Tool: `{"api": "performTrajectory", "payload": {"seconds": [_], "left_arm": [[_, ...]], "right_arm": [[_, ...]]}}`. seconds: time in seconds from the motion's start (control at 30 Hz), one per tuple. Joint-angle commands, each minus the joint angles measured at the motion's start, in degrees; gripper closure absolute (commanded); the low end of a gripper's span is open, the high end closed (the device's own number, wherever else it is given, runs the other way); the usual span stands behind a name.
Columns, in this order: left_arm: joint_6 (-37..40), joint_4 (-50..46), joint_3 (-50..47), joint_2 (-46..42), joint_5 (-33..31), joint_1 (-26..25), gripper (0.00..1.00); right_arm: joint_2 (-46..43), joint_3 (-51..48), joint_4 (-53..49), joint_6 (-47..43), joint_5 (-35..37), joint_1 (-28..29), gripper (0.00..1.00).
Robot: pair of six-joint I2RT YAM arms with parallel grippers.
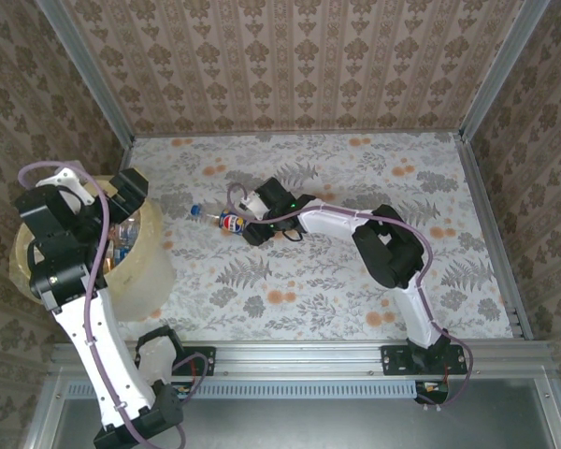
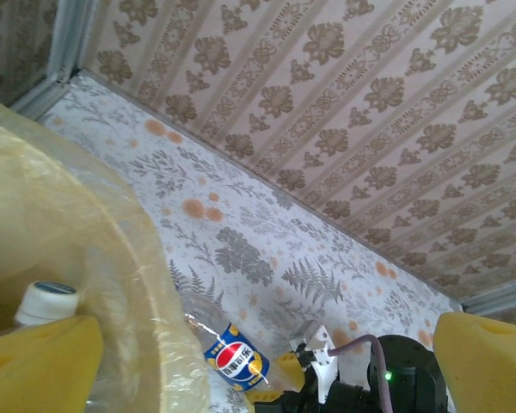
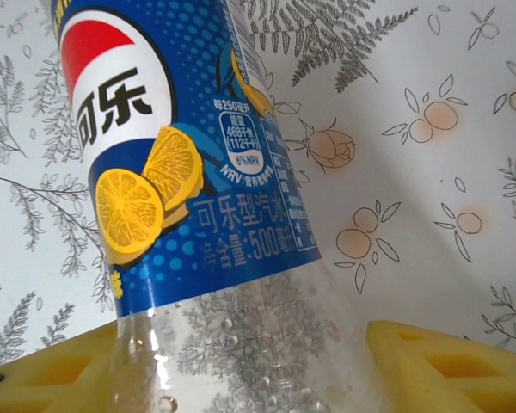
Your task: Put the plastic bottles in the bin
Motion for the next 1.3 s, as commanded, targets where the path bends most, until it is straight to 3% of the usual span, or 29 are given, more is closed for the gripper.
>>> {"api": "performTrajectory", "payload": {"seconds": [0.0,0.37,0.73,0.93,1.27], "left_arm": [[-2.27,5.14,-1.96,-0.48,2.93,-2.34,0.0],[-5.62,18.82,-8.49,2.66,-3.41,-21.22,0.0],[-8.4,33.43,-13.15,9.98,-6.31,-32.86,0.0],[-8.37,35.85,-12.7,13.28,-10.28,-36.74,0.0],[-8.77,37.61,-12.1,15.47,-13.74,-37.87,0.0]], "right_arm": [[-5.2,-2.24,4.28,0.6,-1.48,-0.42,0.58],[-17.96,-13.68,22.05,15.49,-3.76,-4.97,0.58],[-25.35,-19.44,37.2,26.45,-14.89,-6.51,0.56],[-25.58,-19.6,42.15,30.36,-20.58,-5.99,0.56],[-25.35,-19.07,43.59,31.11,-26.11,-4.74,0.54]]}}
